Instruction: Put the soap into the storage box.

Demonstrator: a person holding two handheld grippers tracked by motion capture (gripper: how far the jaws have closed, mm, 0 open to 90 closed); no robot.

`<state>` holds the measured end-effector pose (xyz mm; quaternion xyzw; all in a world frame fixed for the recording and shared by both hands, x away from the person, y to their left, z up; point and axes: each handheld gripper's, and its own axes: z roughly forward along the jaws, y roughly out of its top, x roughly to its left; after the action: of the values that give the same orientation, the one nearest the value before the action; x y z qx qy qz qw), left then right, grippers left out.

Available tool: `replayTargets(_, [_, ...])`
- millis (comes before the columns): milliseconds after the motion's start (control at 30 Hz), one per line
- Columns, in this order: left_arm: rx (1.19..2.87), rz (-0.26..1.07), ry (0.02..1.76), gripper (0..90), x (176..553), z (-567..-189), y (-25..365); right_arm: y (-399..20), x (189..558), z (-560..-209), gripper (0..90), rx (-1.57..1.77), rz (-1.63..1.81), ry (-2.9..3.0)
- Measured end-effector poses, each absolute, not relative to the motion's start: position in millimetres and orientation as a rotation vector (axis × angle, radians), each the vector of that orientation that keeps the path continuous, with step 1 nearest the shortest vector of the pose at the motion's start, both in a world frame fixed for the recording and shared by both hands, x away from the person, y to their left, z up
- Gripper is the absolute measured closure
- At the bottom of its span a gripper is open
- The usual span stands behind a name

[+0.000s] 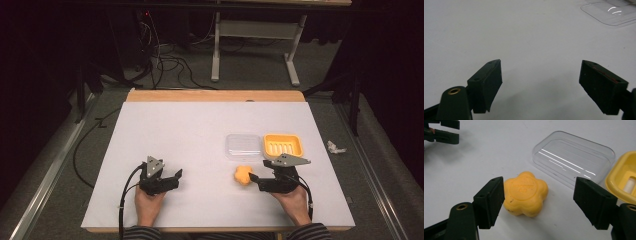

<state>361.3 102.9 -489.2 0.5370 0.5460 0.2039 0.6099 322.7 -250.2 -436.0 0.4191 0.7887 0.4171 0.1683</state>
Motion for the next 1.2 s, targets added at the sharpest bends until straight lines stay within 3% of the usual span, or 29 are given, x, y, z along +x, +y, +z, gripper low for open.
replayTargets(1200, [1.23,0.488,1.274,19.4,362.1,-489.6,102.1,-205.1,347.4,-452.1,20.7,1.068,0.949,2.441])
